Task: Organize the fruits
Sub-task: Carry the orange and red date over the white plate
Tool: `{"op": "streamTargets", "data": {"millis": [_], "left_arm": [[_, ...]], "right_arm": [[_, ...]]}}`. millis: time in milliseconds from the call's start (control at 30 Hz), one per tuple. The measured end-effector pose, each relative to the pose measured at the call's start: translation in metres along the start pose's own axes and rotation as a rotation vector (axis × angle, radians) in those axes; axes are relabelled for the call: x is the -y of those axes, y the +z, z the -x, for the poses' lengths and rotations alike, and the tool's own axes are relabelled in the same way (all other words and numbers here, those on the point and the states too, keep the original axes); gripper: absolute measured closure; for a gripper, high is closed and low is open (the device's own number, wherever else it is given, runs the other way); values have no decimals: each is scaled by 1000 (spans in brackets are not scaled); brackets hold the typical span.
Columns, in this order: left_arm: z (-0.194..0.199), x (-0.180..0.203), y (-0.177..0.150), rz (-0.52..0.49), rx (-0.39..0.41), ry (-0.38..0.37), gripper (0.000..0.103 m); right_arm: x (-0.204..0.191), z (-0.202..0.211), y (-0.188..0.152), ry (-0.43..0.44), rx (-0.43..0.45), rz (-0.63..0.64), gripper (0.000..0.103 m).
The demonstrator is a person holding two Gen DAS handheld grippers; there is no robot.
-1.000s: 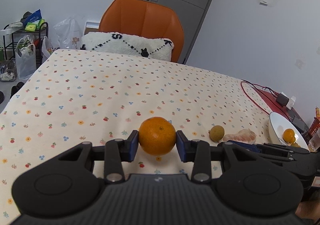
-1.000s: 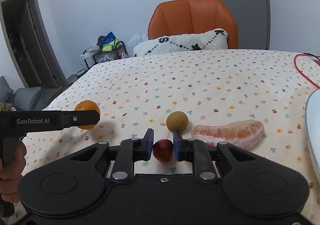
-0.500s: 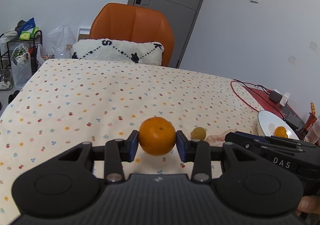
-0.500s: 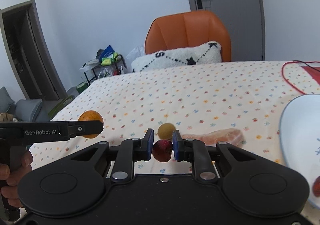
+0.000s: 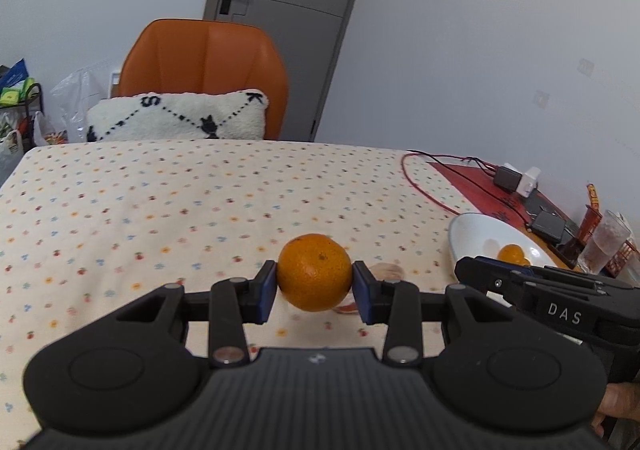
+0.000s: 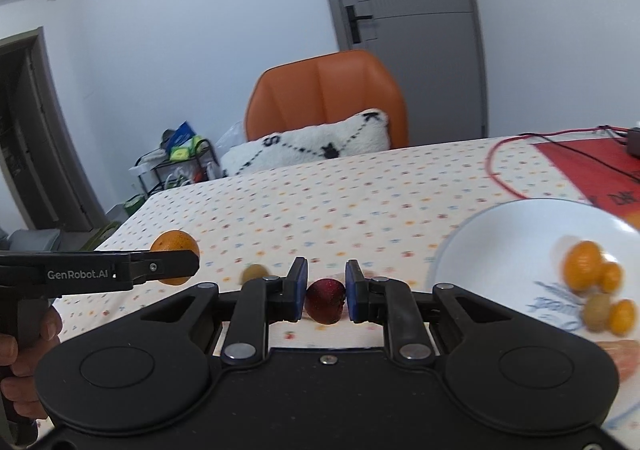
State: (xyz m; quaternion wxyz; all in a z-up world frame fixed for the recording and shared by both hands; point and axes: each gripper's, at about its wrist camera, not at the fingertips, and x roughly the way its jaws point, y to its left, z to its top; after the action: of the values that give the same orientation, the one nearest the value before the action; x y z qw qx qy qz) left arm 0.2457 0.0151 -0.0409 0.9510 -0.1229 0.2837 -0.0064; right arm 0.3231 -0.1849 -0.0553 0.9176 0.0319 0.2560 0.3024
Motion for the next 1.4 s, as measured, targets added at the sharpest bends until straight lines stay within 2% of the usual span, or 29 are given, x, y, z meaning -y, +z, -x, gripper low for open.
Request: {"op": "streamTargets", "data": {"millis": [433,733,1367,1400], "left_arm": [[-17,58,0,-65,-7,-80,65],[-28,83,1,-97,-13,-113,65],[-64,118,-2,-144,-60,-141,65],[-66,121,-2,-145,-62,-144,65]], "right_arm": [[50,35,-4,-91,43,-56,84],[77,53,-8,-139,63,-89,84],[129,55,-15,-212,78,-172,84],[131,54,-15,-214,76,-177,81]]}}
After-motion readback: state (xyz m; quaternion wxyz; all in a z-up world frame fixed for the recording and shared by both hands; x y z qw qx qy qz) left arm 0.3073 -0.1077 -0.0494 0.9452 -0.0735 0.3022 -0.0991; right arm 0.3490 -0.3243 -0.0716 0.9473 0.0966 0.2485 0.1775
